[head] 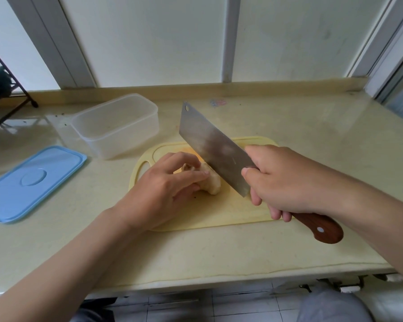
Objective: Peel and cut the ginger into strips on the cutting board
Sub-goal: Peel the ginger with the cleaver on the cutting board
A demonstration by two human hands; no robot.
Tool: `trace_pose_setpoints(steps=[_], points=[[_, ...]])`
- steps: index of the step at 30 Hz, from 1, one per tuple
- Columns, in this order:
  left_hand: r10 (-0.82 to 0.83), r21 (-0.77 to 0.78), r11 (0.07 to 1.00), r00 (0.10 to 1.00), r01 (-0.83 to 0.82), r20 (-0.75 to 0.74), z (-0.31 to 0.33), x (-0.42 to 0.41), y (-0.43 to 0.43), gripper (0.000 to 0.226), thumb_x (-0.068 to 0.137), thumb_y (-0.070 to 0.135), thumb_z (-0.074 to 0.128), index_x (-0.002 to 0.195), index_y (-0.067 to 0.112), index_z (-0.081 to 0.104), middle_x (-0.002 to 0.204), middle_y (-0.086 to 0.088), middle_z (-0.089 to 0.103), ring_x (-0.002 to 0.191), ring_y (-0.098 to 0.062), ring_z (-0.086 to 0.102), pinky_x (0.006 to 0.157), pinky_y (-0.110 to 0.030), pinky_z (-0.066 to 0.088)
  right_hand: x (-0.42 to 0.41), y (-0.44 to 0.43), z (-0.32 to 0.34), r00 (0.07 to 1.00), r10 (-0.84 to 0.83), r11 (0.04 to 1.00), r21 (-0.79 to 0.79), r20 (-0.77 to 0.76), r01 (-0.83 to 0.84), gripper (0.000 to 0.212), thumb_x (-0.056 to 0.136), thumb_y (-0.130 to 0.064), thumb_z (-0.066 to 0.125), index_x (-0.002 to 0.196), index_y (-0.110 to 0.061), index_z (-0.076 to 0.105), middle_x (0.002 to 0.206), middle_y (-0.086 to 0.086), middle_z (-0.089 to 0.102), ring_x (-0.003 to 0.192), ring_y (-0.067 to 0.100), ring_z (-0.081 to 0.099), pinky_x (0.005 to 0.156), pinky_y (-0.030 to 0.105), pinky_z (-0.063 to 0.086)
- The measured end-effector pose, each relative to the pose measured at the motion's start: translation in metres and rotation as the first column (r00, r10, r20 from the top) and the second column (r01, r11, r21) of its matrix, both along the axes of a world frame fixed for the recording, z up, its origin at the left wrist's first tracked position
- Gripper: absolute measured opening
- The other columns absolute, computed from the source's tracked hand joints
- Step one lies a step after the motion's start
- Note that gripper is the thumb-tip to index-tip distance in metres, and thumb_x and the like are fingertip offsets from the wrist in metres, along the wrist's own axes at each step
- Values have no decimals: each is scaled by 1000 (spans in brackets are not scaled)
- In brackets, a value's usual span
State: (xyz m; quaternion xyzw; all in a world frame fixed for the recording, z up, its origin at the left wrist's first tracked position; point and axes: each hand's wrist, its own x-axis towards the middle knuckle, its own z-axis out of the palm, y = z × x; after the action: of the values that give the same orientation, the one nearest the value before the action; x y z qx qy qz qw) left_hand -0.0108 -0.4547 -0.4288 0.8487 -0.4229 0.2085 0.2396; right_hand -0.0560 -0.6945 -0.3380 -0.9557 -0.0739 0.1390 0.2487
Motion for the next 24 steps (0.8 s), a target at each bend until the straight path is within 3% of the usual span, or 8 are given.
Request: trace_pose_setpoints(steps=[11,24], points=[[-5,-4,1000,998,4,-55,1,4,5,25,98,21,58,114,12,75,115,-6,63,99,-23,65,75,-41,55,-4,-18,2,998,4,1000,30,-68,-2,22,108,-25,41,96,-9,50,80,7,72,44,16,62,46,35,56],[-10,90,996,1000,9,6,5,5,2,27,97,12,58,121,22,65,118,-4,63,95,-27,61,69,-44,54,-4,-21,0,994,-2,997,71,-110,10,21,108,-24,41,95,-10,50,68,-4,72,38,12,57,42,29,50]])
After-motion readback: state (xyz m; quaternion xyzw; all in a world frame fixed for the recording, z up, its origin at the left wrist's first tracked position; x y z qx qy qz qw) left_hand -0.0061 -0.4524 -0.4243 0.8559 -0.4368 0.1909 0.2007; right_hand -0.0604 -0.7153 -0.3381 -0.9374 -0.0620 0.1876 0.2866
